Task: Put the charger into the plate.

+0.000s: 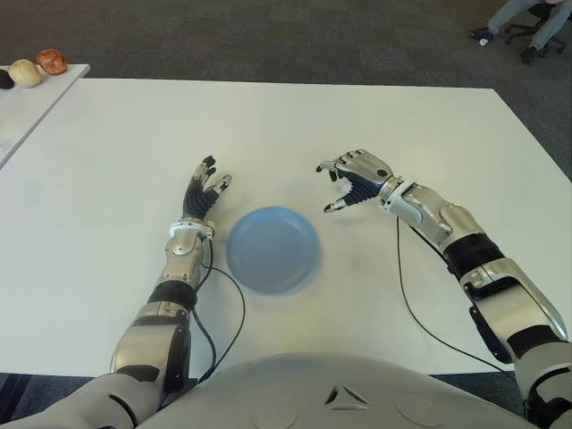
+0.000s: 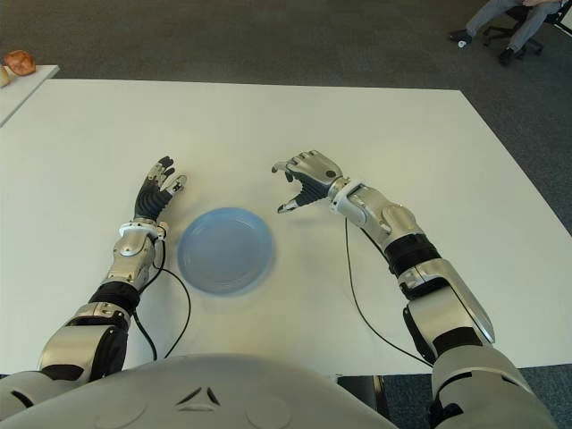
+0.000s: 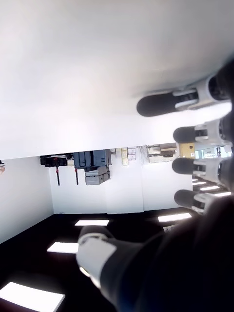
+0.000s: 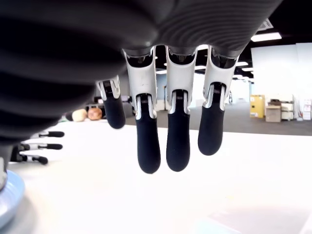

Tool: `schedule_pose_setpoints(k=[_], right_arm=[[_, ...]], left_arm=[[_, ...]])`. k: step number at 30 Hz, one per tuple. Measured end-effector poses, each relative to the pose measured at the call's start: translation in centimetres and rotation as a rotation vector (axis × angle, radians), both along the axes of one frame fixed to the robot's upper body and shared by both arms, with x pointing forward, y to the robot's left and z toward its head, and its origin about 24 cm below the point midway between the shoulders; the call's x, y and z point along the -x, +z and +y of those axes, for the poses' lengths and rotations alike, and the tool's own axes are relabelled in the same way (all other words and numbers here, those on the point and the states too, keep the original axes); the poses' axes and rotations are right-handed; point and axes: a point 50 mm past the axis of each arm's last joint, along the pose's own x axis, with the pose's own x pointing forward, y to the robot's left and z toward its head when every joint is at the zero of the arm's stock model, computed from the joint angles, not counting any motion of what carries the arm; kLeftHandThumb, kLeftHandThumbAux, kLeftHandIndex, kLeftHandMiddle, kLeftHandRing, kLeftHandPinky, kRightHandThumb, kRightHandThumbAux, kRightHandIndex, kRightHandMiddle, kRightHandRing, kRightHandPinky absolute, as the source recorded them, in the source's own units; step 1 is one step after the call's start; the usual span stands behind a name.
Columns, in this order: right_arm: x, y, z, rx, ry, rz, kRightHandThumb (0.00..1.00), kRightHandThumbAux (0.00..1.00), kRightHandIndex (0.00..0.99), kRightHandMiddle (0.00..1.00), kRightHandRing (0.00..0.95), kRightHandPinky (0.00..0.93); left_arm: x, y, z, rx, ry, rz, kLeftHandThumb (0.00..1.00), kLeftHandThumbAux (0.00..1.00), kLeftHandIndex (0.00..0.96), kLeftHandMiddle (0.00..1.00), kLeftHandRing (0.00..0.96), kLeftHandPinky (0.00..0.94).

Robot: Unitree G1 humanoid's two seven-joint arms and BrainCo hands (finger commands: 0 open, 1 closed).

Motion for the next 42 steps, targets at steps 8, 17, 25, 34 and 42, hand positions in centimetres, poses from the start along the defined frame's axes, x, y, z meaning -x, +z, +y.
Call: schedule_pose_setpoints(k=[8,17,25,34,42], right_arm=[[0.1,-0.4,-0.5,0.001,-0.004,0.015,0.221,0.211,0.000,0.000,0.000,0.000],[0.1,-1.1,-1.7,0.007,-0.039,0.039,0.230,0.142,0.000,0.000,0.000,0.000],[0.1,-1.8,-2.6,0.005,-0.078,0.050,0.237,0.137,0.000,0.000,0.000,0.000],[0.3,-2.9,-3.5,0.027,-0.104,0.064,0.243,0.154,0.000,0.000,0.000,0.000],[0.0,-3.2,-3.9,0.045,-0.120,0.055,0.250,0.171,0.000,0.000,0.000,0.000]], left_arm=[[0.0,0.0,0.1,-0.009,-0.005,0.001,0.000,0.562,0.045,0.090,0.081,0.094],[0.0,0.0,0.0,-0.019,-0.016,0.000,0.000,0.545,0.050,0.104,0.094,0.107],[0.1,0.0,0.1,-0.021,-0.015,0.000,0.000,0.547,0.052,0.100,0.091,0.100],[0.1,0.0,0.2,-0.023,-0.015,-0.002,0.000,0.541,0.053,0.106,0.097,0.110],[0.2,0.0,0.2,-0.024,-0.014,-0.002,0.000,0.541,0.054,0.106,0.096,0.102]])
